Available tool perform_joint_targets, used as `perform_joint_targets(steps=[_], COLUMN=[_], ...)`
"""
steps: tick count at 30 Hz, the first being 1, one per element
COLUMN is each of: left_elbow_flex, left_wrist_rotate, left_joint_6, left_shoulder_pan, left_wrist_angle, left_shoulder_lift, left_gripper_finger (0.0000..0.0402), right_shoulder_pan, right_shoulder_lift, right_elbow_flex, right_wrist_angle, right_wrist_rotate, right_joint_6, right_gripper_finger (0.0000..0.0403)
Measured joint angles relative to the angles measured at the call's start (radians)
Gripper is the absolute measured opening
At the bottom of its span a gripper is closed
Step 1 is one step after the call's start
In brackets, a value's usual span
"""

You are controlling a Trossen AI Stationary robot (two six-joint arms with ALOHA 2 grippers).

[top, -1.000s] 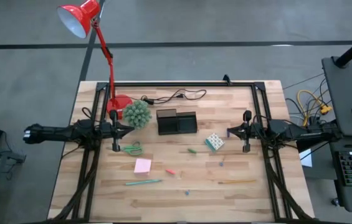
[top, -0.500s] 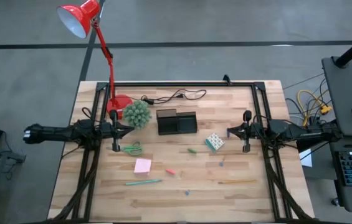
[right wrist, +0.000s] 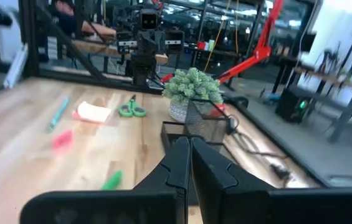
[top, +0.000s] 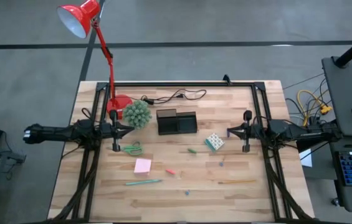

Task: Pick and place office supplies into organizer
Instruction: Put the blue sticky notes into the desk organizer

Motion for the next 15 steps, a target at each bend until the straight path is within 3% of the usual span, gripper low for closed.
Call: perform_joint_targets(steps=[11,15], left_elbow_flex=[0.0,0.0], left_wrist_rotate=[0.0,0.0], left_joint_6=[-0.002,-0.002], left_shoulder_pan=[0.0,0.0], left_wrist_angle=[0.001,0.007], left_shoulder_lift=[0.0,0.0], left_gripper_finger=[0.0,0.0], right_shoulder_pan=[0.0,0.001], right_shoulder_lift=[0.0,0.0], right_elbow_flex=[0.0,0.0], right_wrist_angle=[0.004,0.007], right_wrist_rotate=[0.0,-0.002], right_joint_6=[-0.091,0.027], right_gripper_finger=[0.0008,0.0008])
